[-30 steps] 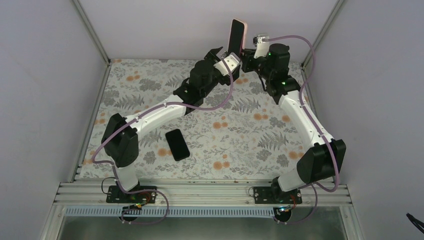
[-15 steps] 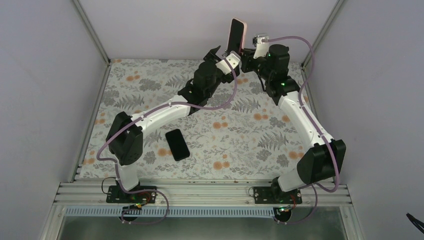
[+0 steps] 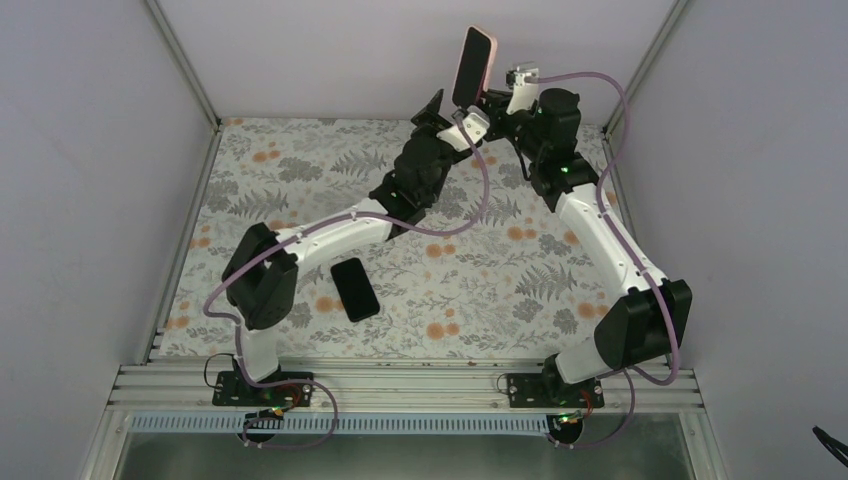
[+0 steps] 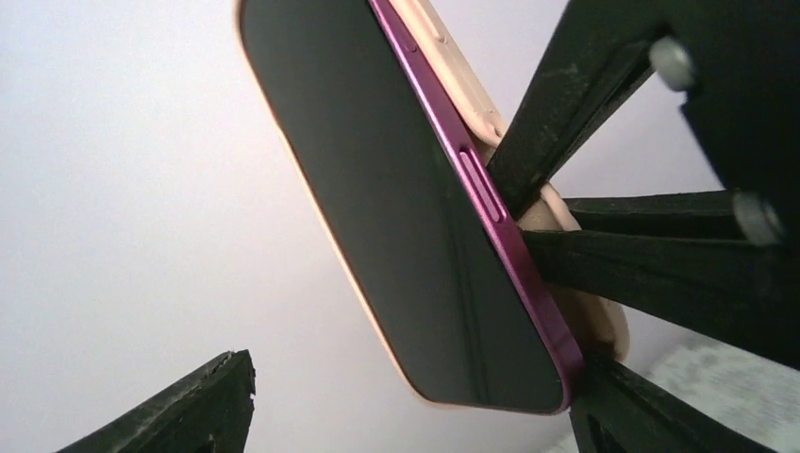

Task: Take the phone out of the phone case
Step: Remove the phone case from the phone.

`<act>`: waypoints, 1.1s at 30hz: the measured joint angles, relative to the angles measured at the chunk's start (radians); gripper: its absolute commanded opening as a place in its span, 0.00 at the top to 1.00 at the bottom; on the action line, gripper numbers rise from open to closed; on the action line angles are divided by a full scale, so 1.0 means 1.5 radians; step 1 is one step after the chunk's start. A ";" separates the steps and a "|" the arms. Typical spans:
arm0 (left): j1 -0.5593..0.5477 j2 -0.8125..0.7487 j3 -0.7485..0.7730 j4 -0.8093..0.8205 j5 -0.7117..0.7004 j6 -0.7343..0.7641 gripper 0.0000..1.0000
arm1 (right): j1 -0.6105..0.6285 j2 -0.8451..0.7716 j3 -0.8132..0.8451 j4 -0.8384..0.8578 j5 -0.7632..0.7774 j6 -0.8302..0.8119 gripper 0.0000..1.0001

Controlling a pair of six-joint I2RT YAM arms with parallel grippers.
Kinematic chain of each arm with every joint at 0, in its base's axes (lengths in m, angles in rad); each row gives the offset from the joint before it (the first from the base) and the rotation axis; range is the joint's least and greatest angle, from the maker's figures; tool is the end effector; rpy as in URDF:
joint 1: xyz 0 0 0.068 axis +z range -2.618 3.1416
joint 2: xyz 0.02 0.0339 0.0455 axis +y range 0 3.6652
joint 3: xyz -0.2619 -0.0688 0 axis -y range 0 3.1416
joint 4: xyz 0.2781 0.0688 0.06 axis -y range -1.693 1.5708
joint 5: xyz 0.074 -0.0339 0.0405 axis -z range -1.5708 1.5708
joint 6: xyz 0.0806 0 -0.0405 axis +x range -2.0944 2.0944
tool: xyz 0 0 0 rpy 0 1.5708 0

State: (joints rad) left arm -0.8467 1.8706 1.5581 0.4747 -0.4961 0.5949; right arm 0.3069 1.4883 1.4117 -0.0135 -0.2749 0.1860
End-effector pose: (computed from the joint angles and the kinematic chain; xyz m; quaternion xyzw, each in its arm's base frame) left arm 0.3755 -0.3667 0.3587 0.2737 0.5950 0.0650 0.7529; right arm 0.4045 0.1511 0.3994 -0.1364 0.7244 0.2611 0.6233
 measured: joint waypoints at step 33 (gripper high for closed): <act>-0.050 0.152 -0.063 0.632 -0.083 0.388 0.41 | -0.007 -0.029 -0.037 -0.011 -0.097 -0.025 0.97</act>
State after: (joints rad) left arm -0.9218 2.0991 1.4639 1.4223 -0.6212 1.1774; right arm 0.2970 1.4445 1.3563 -0.0296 -0.4206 0.1482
